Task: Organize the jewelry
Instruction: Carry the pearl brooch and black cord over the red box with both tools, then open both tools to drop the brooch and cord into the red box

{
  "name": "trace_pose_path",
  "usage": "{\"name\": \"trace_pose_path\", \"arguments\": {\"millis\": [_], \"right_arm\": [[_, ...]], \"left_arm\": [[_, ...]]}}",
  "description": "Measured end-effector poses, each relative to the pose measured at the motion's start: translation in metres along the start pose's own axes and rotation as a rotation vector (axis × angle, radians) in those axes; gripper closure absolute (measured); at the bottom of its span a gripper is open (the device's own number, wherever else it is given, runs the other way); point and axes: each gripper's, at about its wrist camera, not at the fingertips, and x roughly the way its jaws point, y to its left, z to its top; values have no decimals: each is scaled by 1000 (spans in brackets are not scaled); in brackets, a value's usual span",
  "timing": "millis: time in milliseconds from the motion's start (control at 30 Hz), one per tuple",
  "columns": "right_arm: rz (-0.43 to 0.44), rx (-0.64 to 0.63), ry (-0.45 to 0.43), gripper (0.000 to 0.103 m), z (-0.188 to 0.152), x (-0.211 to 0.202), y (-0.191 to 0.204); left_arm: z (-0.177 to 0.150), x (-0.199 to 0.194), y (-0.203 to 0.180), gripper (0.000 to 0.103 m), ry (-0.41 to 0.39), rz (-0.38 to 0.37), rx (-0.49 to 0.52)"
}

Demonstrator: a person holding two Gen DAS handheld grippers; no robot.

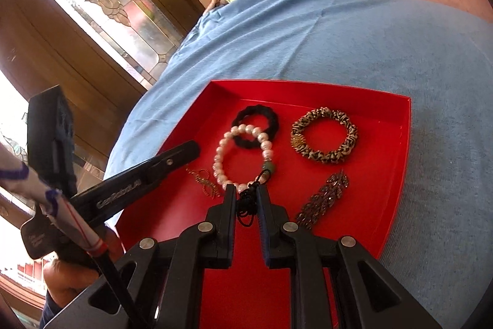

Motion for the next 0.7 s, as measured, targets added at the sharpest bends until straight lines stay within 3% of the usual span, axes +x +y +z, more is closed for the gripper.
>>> {"name": "trace_pose_path", "arguments": {"millis": [433, 700], "right_arm": [[-32, 33, -60, 84, 12, -20, -12], [-24, 34, -94, 84, 12, -43, -17]], "left_arm": [[1, -3, -1, 88, -10, -6, -1], [2, -8, -4, 74, -35, -4, -2]]}}
